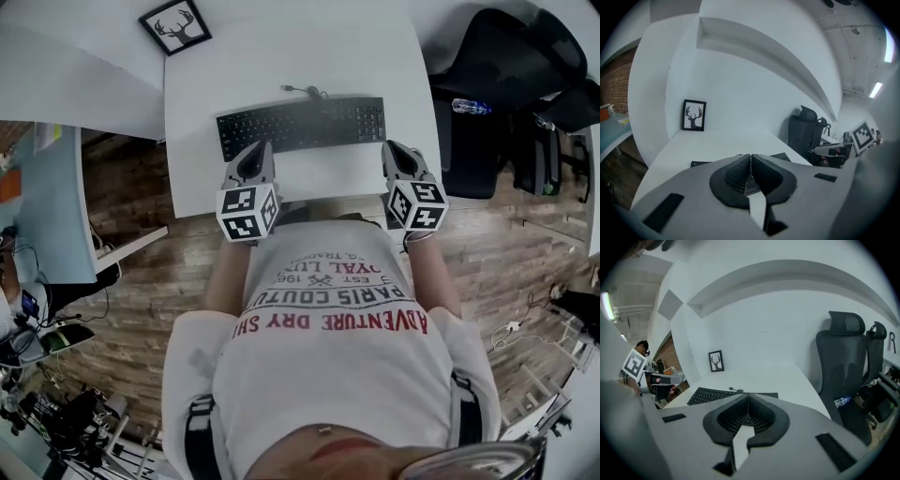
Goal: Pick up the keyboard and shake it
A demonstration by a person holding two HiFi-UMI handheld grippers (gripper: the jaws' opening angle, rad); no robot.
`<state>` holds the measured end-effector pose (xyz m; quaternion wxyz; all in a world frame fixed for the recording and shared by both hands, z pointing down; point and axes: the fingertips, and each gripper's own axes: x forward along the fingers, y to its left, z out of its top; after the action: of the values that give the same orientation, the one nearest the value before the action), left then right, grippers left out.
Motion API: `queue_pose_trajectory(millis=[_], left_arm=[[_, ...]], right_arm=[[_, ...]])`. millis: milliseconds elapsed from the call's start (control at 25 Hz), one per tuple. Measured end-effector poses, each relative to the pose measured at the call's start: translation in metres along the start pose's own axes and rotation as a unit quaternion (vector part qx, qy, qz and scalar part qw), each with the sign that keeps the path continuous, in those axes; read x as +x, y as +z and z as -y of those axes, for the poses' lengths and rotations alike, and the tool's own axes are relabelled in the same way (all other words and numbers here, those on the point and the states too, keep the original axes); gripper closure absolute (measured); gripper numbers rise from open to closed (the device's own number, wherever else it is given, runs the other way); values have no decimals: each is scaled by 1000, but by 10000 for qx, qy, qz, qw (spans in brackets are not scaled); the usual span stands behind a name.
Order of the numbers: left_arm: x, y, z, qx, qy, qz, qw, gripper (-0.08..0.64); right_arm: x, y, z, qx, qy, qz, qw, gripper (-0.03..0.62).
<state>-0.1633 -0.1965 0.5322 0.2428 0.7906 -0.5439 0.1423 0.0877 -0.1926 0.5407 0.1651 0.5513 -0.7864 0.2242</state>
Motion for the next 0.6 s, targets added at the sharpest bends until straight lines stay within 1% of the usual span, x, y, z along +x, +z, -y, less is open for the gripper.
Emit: queue_pose_trajectory(millis=[160, 280, 360, 400, 440, 480, 520, 560, 600], left_arm=[[12, -15, -25, -183, -93, -230, 9995, 529], [16, -29, -37, -376, -255, -344, 9984, 529], [21, -34, -49, -452, -281, -373, 9979, 529], [24, -36, -55, -485, -279, -407, 9976, 529], [28, -38, -63, -526, -268, -464, 9972, 529], [30, -41, -72, -578, -248, -530, 9966, 528], [33, -43, -83, -635, -221, -592, 9960, 485], [36, -43, -95, -687, -186, -647, 9954, 381], [40, -43, -107, -729, -134, -701, 9948, 345]], right_arm=[[21, -17, 8, 350, -139, -286, 9989, 568], [38, -32, 12, 357, -18, -586, 9976, 566], [51, -36, 17, 385, 133, -668, 9969, 564], [58, -36, 21, 412, 232, -691, 9965, 520], [64, -37, 26, 434, 335, -725, 9959, 417], [70, -38, 30, 436, 414, -766, 9952, 373], [76, -39, 35, 416, 464, -797, 9949, 367], [81, -38, 40, 388, 499, -808, 9947, 358], [85, -37, 46, 367, 534, -811, 9946, 350]])
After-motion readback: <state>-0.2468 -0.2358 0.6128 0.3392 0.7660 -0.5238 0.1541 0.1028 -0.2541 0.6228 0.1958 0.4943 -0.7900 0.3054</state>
